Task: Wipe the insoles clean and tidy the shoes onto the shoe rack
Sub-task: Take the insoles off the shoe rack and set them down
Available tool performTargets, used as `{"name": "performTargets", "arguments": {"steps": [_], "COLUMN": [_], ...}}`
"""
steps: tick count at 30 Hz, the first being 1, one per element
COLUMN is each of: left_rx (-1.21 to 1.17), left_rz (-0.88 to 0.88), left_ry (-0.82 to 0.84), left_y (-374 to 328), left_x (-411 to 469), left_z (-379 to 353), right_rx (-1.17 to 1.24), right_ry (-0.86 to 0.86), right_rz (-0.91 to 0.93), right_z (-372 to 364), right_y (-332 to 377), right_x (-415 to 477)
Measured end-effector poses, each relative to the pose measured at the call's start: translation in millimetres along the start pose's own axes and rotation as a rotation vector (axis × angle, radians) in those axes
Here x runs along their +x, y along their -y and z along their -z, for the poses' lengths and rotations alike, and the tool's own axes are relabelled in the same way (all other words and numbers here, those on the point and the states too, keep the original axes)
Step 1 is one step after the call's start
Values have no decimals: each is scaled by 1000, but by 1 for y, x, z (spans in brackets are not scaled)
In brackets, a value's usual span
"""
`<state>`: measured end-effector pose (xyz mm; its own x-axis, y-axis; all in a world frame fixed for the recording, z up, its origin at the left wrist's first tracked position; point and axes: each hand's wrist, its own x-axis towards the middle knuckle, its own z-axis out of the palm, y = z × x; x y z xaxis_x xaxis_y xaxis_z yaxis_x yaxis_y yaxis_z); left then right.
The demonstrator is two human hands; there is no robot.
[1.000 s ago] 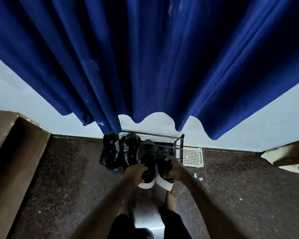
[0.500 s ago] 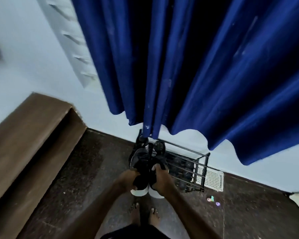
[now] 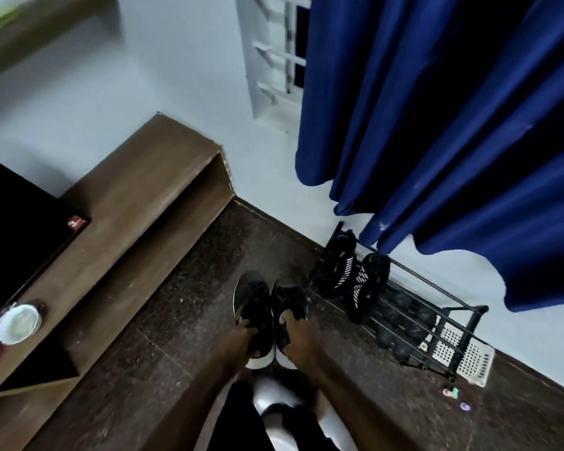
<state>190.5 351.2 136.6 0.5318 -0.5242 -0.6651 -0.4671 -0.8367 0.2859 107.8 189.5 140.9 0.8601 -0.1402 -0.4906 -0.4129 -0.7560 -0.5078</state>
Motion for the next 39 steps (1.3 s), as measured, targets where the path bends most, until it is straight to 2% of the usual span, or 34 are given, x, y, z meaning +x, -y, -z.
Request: {"name": "performTargets", "arguments": {"steps": [8,12,15,17,19,22,26,27,30,31,34,37,39], "left_rx": [-151,-92,-317,-238,-71,-117,-44,-11,-108,-43,-89,-48,-130], "left_rz": [-7,-107,-42,-62,-247,-197,-180,-172,-161,-217,-153,-159,-98], "left_ry": [81,21,72,33,58,120,71,76,82,114,239,235,212], "left_y": [99,148,182,205,220,243,273,274,276,277,292,305,297], "left_x": [71,133,178,220,253,302,354,366,394,402,420,424,416], "left_z": [-59,-98,-138,-160,-178,-209,-252,-259,-284,-292,-311,-330,-329], "right_rx": [57,102,83,56,26,-55,-117,-144,-184,-168,-159,-75,-7], "right_ry": [138,167,203,215,209,187,160,157,182,201,289,337,337], "right_rz": [-151,-240,-280,-295,-296,-256,-260,-250,-245,-265,-289,-307,-320], "right_z": [-75,-131,-177,-210,-239,-287,-337,-350,-385,-395,-416,-428,-426], "right_y": [-1,-19,-36,-48,-61,-84,-111,-117,-131,-135,-150,-160,-160], "right_x": [89,150,199,232,259,298,343,351,371,374,376,369,363]}}
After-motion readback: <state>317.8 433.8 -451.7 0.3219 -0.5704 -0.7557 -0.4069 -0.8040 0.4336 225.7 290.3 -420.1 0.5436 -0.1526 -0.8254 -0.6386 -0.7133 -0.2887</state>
